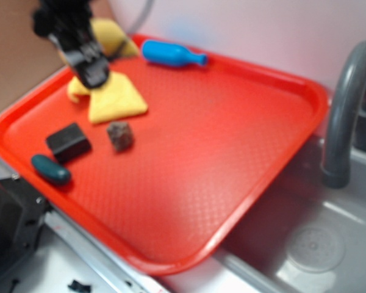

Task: Grab the green sponge.

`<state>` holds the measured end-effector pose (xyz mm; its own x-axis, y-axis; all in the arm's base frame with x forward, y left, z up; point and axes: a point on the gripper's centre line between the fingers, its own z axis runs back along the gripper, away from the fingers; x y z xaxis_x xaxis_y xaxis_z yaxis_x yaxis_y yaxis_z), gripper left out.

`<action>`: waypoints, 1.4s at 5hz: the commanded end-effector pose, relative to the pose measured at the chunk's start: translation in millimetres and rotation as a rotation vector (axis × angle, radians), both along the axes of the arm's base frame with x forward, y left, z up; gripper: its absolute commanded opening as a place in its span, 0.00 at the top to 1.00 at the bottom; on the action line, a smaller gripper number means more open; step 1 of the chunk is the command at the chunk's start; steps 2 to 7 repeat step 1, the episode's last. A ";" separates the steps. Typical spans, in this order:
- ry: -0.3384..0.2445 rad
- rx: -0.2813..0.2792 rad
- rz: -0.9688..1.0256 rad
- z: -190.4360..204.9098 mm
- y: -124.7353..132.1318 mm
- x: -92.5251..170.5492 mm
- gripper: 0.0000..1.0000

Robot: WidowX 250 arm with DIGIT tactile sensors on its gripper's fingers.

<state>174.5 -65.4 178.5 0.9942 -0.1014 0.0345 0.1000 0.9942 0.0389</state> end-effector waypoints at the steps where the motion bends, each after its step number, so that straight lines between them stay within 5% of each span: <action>1: -0.057 -0.037 -0.139 19.4 -9.5 -5.7 1.00; 7: -0.057 -0.037 -0.139 19.4 -9.5 -5.7 1.00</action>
